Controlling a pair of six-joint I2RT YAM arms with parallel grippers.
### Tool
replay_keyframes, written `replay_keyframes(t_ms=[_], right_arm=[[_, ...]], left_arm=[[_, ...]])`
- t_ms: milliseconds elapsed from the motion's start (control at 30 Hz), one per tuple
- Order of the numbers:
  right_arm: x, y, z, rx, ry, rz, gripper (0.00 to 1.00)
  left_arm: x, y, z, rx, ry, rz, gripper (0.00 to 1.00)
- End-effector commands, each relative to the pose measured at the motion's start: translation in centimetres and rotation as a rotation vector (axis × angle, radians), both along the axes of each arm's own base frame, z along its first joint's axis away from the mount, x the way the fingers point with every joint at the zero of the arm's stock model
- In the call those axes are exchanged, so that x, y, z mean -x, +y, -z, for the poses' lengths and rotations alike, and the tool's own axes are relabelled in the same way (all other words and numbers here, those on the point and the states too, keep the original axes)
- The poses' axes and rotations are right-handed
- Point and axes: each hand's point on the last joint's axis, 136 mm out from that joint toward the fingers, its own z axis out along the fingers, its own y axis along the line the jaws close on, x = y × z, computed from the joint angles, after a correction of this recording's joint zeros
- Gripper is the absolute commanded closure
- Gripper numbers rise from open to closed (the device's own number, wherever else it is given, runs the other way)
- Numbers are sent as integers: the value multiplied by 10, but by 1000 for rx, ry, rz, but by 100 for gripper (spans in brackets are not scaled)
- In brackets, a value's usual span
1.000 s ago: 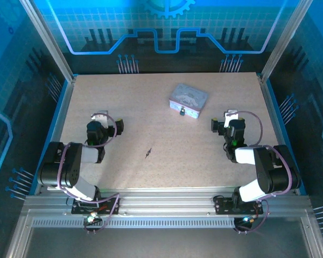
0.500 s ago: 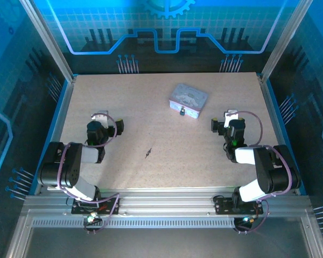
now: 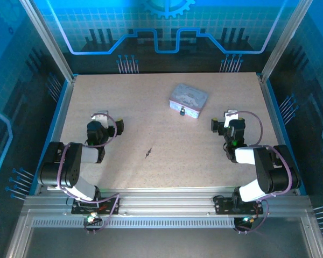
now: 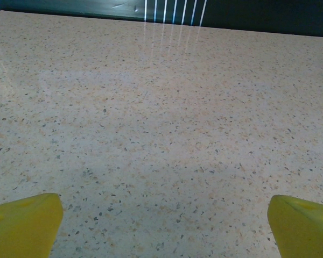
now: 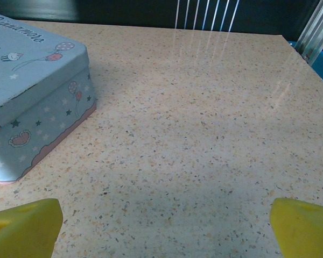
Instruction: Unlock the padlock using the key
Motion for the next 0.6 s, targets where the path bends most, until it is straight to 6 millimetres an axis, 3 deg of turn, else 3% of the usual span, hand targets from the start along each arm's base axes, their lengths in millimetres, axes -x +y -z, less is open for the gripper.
replay_keyframes(t_ms=[0, 100, 233, 300, 433, 567], right_arm=[[-5, 9, -6, 20, -1, -34, 0], [-4, 13, -17, 46, 7, -39, 3], [-4, 19, -29, 13, 219, 23, 2], [-6, 35, -43, 25, 250, 23, 5], [0, 90, -58, 73, 238, 3, 6], [13, 158, -49, 14, 320, -50, 9]], left_arm=[[-3, -16, -11, -11, -32, 91, 1], [-1, -19, -21, -10, -39, 112, 1], [1, -21, -34, 13, 20, 113, 2], [3, -24, -37, 42, 60, 123, 4], [5, -40, -49, 110, 83, 180, 13], [11, -57, -59, 159, 175, 206, 19]])
